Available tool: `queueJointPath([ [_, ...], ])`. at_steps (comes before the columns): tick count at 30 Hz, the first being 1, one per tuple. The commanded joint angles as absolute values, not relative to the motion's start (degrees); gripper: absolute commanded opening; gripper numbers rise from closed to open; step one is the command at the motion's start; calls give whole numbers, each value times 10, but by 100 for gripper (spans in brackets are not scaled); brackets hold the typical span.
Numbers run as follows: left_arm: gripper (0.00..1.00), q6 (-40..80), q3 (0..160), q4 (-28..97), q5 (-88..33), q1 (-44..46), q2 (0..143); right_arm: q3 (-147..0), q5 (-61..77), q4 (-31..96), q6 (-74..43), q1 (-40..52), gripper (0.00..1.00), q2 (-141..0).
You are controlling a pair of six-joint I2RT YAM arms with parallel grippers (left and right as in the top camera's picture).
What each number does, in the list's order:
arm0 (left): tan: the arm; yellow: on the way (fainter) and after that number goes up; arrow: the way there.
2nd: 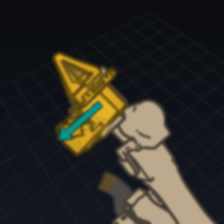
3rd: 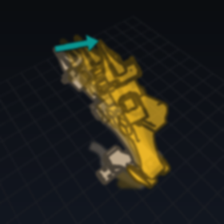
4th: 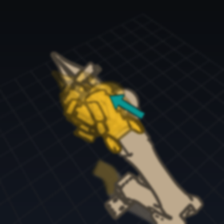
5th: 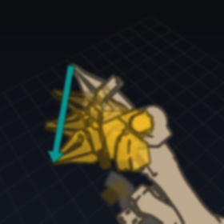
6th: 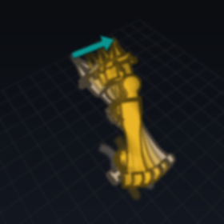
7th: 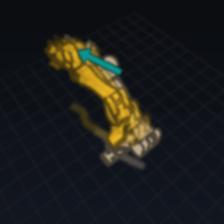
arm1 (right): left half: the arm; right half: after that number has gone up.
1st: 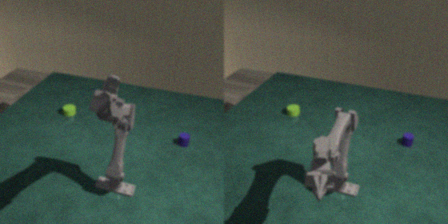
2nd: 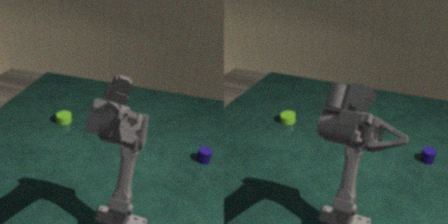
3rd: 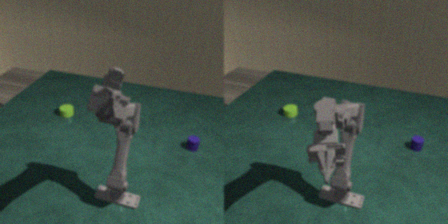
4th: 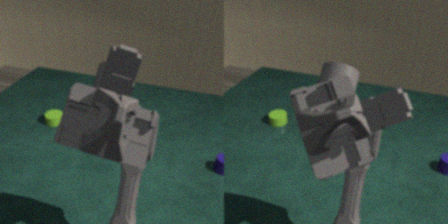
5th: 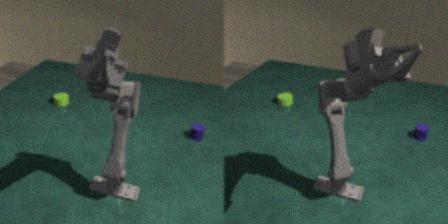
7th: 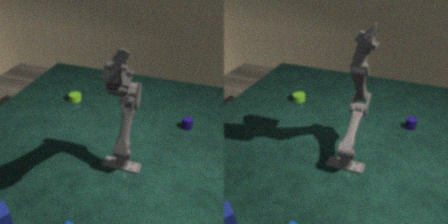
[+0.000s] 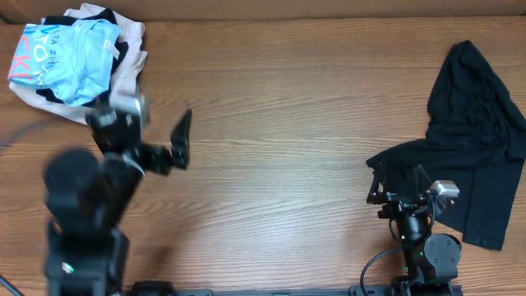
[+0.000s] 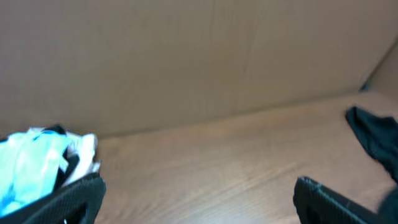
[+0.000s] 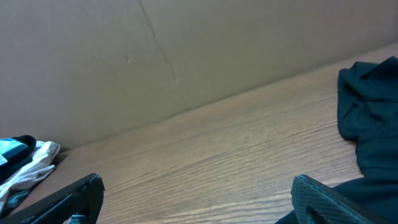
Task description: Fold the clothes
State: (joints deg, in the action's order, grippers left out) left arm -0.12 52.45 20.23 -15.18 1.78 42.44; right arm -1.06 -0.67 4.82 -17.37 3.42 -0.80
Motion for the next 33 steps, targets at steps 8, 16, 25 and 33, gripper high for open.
queueJointPath([
  [8,100,58,120,-68,-146,-25,178,-4,-14,46,-176,37,100,-2],
  [16,100,98,3,-81,-132,-65,57,-4,-14,46,-176,37,100,-2],
  [25,100,92,3,38,-75,-65,2,-4,-14,46,-176,37,100,-2],
  [33,100,92,3,38,-73,-64,3,-4,-14,46,-176,37,100,-2],
])
